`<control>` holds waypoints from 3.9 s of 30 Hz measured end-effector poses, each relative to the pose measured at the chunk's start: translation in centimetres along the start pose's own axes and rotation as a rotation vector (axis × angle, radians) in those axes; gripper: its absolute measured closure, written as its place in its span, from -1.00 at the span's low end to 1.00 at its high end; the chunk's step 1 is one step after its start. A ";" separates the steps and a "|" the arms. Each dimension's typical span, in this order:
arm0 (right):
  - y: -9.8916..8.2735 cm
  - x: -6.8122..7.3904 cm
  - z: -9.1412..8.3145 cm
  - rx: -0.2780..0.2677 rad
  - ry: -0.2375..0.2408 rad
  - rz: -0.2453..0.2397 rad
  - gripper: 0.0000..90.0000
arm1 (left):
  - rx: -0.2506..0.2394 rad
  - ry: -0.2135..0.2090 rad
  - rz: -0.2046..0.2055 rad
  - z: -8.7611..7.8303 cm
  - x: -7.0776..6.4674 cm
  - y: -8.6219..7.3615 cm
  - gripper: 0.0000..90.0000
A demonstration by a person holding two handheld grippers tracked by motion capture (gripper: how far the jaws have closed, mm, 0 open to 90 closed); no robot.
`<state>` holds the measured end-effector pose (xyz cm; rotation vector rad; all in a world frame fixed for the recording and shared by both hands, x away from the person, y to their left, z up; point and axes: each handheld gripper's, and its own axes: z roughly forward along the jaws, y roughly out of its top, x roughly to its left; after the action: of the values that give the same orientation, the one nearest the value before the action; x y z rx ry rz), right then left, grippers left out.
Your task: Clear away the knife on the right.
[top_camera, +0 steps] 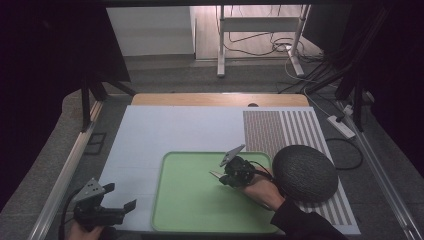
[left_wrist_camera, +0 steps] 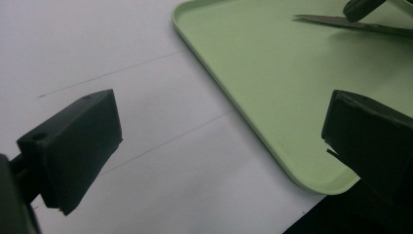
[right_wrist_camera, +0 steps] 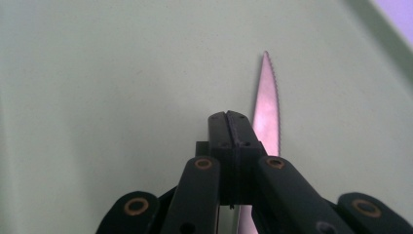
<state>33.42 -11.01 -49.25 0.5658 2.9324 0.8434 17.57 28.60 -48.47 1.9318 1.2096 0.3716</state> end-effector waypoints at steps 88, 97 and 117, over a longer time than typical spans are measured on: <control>-10.0 -2.8 -5.7 0.086 -0.088 0.220 0.99 | -0.016 -0.012 -0.032 -0.1 0.3 -0.1 -0.97; -9.8 -2.7 -6.3 0.013 -0.052 0.231 0.79 | -0.014 -0.011 -0.031 -0.1 0.3 0.0 -0.97; -9.1 -0.7 -7.8 -0.107 -0.209 0.203 -0.57 | 0.045 -0.020 -0.001 0.5 0.1 0.3 -0.96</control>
<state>30.03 -22.36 -47.35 0.8953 2.6572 0.8918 18.15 28.35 -48.56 1.9685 1.2159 0.3262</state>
